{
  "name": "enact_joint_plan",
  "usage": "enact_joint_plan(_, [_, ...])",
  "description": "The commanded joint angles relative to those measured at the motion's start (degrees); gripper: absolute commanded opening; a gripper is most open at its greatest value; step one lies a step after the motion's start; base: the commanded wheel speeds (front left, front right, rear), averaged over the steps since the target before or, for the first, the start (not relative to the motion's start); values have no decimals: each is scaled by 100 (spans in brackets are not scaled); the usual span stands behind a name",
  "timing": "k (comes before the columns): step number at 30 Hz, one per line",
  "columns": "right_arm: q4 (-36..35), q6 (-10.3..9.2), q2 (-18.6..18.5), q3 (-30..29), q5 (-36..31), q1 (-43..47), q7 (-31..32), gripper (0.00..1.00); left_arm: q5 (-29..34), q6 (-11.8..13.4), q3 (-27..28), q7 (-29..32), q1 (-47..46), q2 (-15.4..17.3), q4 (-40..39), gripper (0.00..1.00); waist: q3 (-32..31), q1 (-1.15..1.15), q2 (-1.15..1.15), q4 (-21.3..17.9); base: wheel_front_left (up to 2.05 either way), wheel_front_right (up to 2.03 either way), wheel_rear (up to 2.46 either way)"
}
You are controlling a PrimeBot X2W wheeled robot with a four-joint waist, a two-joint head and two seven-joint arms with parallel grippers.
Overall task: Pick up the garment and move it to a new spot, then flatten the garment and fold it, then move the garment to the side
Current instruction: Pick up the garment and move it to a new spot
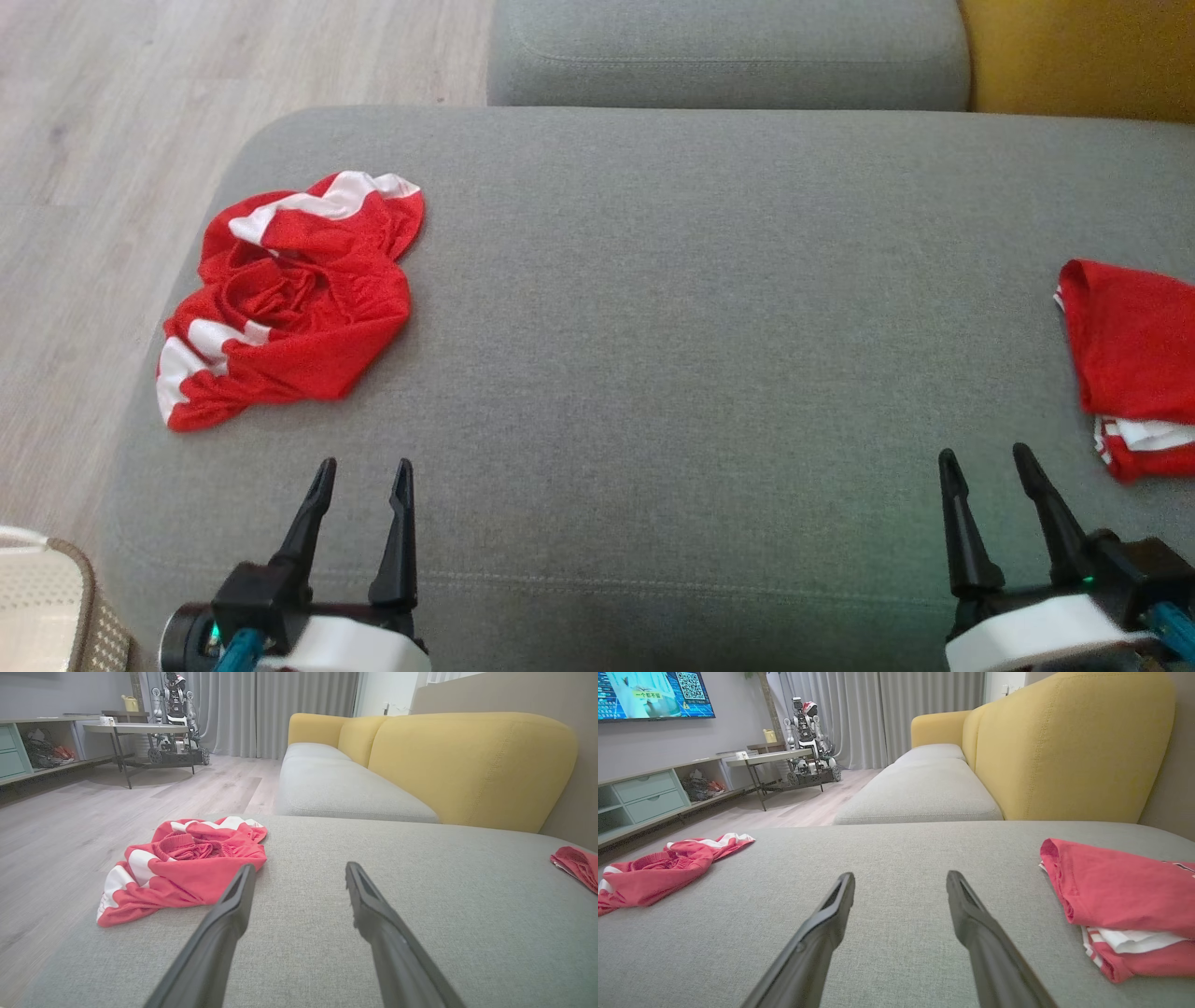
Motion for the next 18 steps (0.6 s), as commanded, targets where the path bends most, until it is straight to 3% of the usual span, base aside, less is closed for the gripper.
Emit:
enact_joint_plan(1, [-175,-2,-62,155,-22,-114,-52,100,44,2,151,-31,-133,-31,-140,100,-12,0,0,29,0,0,0])
enact_joint_plan(9, [-191,-2,-62,322,-23,-22,-52,100,119,-6,177,-31,-125,-31,-67,100,-78,0,0,362,0,0,0])
enact_joint_plan(18, [-272,-2,-62,605,-1,74,-52,100,85,86,220,-31,-69,-31,-119,100,-104,0,0,1251,0,0,0])
